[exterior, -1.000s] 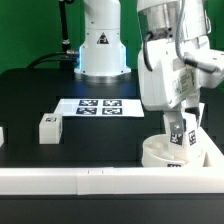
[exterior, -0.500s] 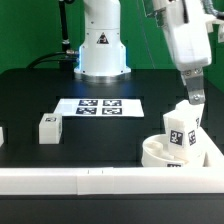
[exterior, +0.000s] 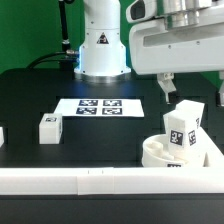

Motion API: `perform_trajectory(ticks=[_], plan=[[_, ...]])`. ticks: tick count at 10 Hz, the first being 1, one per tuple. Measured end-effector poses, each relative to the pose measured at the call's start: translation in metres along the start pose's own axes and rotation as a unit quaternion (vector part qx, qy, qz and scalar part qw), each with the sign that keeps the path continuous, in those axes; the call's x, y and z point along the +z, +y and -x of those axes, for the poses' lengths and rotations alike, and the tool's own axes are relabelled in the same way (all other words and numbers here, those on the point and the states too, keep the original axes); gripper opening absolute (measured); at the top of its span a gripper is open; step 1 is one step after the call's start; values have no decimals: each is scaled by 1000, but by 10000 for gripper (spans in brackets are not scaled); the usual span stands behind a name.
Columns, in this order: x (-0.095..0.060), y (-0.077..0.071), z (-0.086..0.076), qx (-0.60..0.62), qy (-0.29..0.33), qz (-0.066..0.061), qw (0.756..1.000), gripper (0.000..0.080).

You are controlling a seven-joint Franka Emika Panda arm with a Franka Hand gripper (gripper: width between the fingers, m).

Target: Assemble stool

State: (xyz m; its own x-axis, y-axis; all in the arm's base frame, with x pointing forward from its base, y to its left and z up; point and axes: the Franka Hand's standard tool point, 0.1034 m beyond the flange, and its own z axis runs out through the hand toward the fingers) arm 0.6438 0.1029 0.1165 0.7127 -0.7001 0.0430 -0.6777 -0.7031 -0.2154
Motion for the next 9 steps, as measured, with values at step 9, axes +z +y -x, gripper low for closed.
perform_trajectory(ticks=[9], plan=[[7,13,2,-505,-25,40,862,649]])
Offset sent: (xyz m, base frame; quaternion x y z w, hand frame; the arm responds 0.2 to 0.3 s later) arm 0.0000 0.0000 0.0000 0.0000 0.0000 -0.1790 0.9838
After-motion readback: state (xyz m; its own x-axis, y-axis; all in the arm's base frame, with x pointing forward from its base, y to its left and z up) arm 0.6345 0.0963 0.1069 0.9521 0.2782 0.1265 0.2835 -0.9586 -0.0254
